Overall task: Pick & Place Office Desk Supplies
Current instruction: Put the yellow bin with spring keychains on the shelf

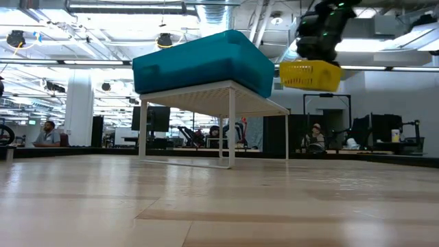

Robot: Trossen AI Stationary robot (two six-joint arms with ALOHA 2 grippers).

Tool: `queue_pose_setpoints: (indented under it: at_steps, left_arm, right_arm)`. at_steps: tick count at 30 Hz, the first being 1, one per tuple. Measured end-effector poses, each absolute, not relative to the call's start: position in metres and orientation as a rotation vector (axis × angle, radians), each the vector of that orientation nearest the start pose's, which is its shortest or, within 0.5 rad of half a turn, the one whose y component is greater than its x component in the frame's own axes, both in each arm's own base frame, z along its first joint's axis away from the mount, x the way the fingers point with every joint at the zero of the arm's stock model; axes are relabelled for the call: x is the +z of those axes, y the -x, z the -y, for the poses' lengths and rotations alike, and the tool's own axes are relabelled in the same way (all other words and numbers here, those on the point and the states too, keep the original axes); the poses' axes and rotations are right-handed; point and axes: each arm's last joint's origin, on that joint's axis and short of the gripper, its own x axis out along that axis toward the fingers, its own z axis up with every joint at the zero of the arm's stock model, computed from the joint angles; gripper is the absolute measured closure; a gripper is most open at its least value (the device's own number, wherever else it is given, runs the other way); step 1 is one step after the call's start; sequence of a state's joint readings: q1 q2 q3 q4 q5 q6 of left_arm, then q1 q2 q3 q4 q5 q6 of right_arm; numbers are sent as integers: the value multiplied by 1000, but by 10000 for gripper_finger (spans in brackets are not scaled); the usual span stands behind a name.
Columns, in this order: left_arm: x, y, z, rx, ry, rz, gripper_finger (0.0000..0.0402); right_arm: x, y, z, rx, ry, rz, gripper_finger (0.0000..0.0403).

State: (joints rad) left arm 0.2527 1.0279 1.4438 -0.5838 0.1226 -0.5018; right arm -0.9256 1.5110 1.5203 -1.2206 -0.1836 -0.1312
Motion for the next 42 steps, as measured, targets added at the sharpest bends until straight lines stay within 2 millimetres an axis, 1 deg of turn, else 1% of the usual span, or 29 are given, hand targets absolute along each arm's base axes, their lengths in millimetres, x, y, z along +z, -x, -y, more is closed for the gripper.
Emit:
queue_pose_setpoints:
  at_steps: [5,9,14,18,23,30,42]
  left_arm:
    - [467,-174,-41,169,532,-132,243]
    - [467,-174,-41,169,531,-132,243]
    - [467,-174,-41,168,528,-133,243]
    - [467,-174,-41,168,527,-133,243]
    - [467,-174,-41,168,525,-133,243]
    - [467,-174,-41,166,510,-134,243]
    - [467,-174,-41,160,507,-136,243]
  right_arm:
    - [342,-198,254,-539,-520,-1120,403]
    - [336,-214,274,-496,-493,-1163,403]
    - [327,-226,290,-442,-469,-1216,403]
    - [323,-233,298,-415,-489,-1196,403]
    - [322,-243,300,-403,-492,-1178,403]
    - [322,-252,294,-401,-493,-1167,403]
    - [322,-273,274,-372,-477,-1185,403]
